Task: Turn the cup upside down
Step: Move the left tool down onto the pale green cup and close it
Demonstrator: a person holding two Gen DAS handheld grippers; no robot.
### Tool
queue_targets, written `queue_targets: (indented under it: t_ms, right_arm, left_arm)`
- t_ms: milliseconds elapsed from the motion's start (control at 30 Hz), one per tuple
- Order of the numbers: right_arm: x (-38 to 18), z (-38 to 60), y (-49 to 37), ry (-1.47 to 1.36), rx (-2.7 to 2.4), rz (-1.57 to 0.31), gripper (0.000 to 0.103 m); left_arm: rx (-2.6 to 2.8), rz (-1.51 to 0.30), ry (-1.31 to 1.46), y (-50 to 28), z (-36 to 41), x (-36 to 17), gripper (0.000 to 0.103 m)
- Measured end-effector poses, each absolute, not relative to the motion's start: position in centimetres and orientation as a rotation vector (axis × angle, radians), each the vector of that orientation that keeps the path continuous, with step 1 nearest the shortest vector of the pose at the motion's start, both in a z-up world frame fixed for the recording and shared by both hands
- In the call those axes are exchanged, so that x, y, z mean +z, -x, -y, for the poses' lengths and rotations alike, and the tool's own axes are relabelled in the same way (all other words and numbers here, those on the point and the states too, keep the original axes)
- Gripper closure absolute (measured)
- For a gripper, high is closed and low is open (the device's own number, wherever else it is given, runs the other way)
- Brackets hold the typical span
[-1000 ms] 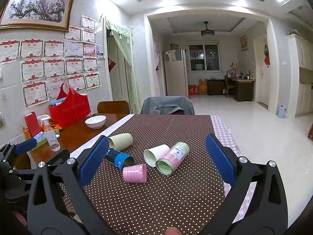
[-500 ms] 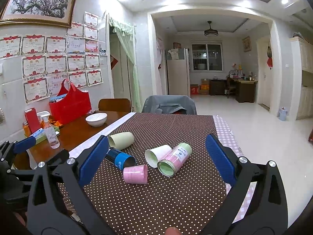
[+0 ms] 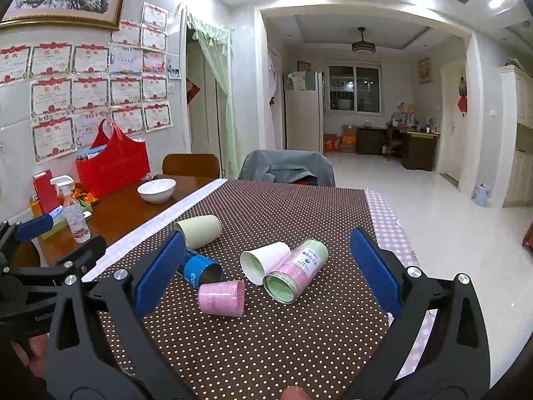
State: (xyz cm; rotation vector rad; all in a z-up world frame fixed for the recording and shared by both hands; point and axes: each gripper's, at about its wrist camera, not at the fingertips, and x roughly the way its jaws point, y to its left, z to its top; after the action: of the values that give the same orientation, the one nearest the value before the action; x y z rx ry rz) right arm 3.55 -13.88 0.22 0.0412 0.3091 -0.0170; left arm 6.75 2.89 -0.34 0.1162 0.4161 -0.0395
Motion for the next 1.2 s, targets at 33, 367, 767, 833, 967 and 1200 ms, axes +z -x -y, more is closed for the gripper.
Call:
queue_targets:
  t_ms: [33,367,767,833,967,1200]
  right_arm:
    - [0.1,13.9,-4.1,-0.041,-0.018,-0.318,0.006]
    - [-1.4,14.3,-9.7,-0.042,-0.017,-0.428,0.006]
    - [-3.3,15.6,-17.4,-0.067,-0.008,-0.577,0.006]
    - [-3.6,15.9,-18.7,-0.073,-0.01,-0.602,0.006]
    - [-4.6,16.8,-21.0,-0.094,-0.019,-0.655,0.006]
    - [-6.3,18.5,-24.3,-0.136,-0.053,-0.721,0.006]
  left_arm:
    - [-0.045,-0.424,-0.123,-7.3,-2.8,-0.5,0.006]
    - [-0.042,-0.533,-0.145,-13.7,-3.2,-2.2,0.006]
    - [-0.026,-0.731,-0.149,-24.6,-5.2,-4.7,0.006]
    - [-0.032,-0.756,-0.17,-26.5,-5.0,-5.3,0.006]
    - [-0.064,-0.807,-0.21,-29.9,-4.2,-6.6,0.006]
    - [-0.107,-0.897,-0.298,-35.4,-3.4,-9.1,0.006]
